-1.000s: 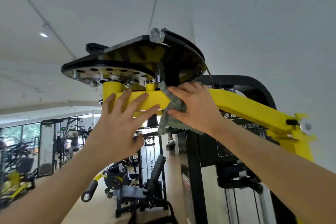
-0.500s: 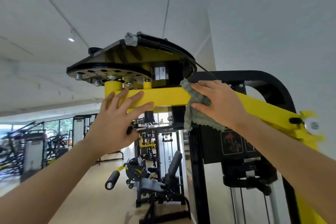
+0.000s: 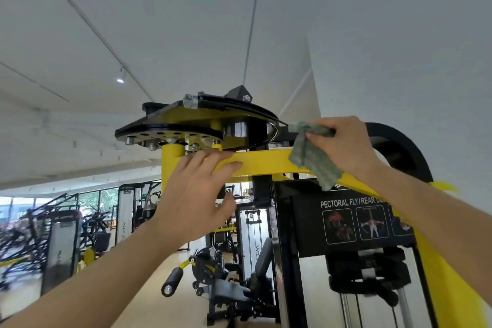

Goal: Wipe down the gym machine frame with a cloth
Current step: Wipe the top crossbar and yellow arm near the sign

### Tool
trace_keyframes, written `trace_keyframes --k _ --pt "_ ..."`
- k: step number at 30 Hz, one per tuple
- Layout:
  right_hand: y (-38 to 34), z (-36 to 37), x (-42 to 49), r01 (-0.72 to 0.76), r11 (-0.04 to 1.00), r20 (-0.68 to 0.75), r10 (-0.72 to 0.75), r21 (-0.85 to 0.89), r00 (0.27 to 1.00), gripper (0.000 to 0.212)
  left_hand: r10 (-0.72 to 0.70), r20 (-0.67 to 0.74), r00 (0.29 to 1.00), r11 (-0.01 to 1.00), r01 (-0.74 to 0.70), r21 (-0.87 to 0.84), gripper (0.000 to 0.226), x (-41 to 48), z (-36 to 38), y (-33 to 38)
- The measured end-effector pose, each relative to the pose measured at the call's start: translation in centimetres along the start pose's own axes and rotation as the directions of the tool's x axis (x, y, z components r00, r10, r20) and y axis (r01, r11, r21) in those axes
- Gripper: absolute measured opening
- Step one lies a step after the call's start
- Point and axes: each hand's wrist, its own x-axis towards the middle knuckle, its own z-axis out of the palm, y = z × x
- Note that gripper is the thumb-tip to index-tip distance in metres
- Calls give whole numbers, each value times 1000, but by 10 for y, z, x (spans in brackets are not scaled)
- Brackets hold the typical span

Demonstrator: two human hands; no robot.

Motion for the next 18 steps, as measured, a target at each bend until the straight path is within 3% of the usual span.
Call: trace_keyframes --k 4,9,14,18 --pt "-43 -4 21 94 985 7 -96 147 995 23 137 -251 958 988 -114 106 48 19 -16 9" --pt "-87 12 24 261 916 168 -321 306 932 30 125 -440 889 965 -6 262 60 24 -28 -4" --pt "-104 29 20 417 867 189 -473 275 860 41 123 -440 890 958 9 286 60 15 -32 -21" --pt "-83 26 21 408 889 212 -448 206 869 41 132 -369 920 968 -39 247 58 16 -40 -24"
